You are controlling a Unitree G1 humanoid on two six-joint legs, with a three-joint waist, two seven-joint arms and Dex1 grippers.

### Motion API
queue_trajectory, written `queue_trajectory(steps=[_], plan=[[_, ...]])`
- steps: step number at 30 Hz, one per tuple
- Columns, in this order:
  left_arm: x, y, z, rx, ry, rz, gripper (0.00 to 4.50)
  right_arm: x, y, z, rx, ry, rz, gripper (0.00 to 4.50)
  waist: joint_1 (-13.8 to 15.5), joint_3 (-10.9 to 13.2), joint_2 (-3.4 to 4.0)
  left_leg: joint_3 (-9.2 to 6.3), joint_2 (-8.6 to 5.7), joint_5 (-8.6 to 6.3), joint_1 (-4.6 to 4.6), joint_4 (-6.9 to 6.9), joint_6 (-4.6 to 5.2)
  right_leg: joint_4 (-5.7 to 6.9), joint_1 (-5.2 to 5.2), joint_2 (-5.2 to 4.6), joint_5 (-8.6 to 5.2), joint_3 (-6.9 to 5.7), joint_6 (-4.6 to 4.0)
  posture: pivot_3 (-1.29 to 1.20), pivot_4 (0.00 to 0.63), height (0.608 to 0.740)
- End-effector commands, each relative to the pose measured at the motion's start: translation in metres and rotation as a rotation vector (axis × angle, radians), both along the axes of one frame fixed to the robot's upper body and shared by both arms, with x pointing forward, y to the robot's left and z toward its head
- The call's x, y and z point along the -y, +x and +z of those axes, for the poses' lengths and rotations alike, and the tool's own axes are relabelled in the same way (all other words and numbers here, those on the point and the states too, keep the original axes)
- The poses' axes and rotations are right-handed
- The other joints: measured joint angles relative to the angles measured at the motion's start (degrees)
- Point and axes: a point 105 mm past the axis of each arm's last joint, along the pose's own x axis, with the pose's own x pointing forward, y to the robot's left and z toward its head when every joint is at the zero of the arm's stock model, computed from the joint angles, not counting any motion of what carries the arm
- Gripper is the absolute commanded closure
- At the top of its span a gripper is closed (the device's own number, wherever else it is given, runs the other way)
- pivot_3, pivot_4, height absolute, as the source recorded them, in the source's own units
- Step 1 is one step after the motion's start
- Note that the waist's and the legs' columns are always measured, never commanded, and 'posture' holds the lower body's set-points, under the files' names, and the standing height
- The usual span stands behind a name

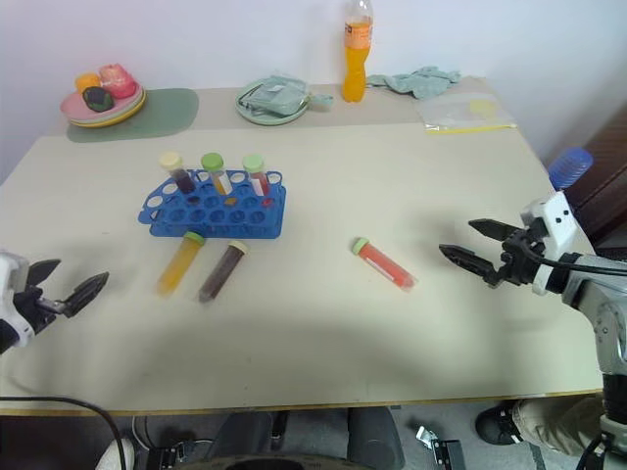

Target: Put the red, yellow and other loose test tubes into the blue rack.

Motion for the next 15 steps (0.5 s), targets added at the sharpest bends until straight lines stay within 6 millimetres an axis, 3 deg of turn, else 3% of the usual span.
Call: queue_trajectory(steps=[1, 8, 12, 15], plan=[[-0.004, -0.005, 0.012, 0.048, 0.033, 0.039, 0.06, -0.003, 0.008, 0.009, 0.055, -0.011, 0.012, 0.0, 0.0, 0.0, 0.0, 0.0, 0.0, 0.0, 0.0, 0.0, 0.0, 0.0, 0.01, 0.0, 0.0, 0.0, 0.0, 0.0, 0.15, 0.74], [-0.001, -0.003, 0.018, 0.086, 0.004, 0.044, 0.06, -0.014, 0.016, 0.013, 0.09, -0.034, 0.021, 0.0, 0.2, 0.0, -0.01, 0.0, 0.01, 0.0, 0.0, 0.05, 0.0, 0.02, 0.03, 0.01, 0.01, -0.01, -0.01, 0.0, 0.15, 0.74], [0.025, 0.011, 0.029, 0.129, -0.022, -0.044, 0.06, -0.025, 0.018, 0.012, 0.09, -0.101, 0.02, 0.0, 0.2, 0.0, 0.0, -0.02, 0.0, -0.02, 0.0, 0.18, 0.03, 0.05, 0.09, 0.03, 0.01, -0.03, -0.01, 0.0, 0.15, 0.74], [0.055, 0.022, 0.035, 0.152, -0.078, -0.159, 0.06, -0.047, 0.016, 0.013, 0.082, -0.173, 0.052, 0.0, 0.1, 0.0, 0.02, -0.03, 0.01, -0.06, -0.01, 0.4, 0.08, 0.1, 0.18, 0.04, 0.01, -0.03, 0.01, 0.0, 0.15, 0.74]])
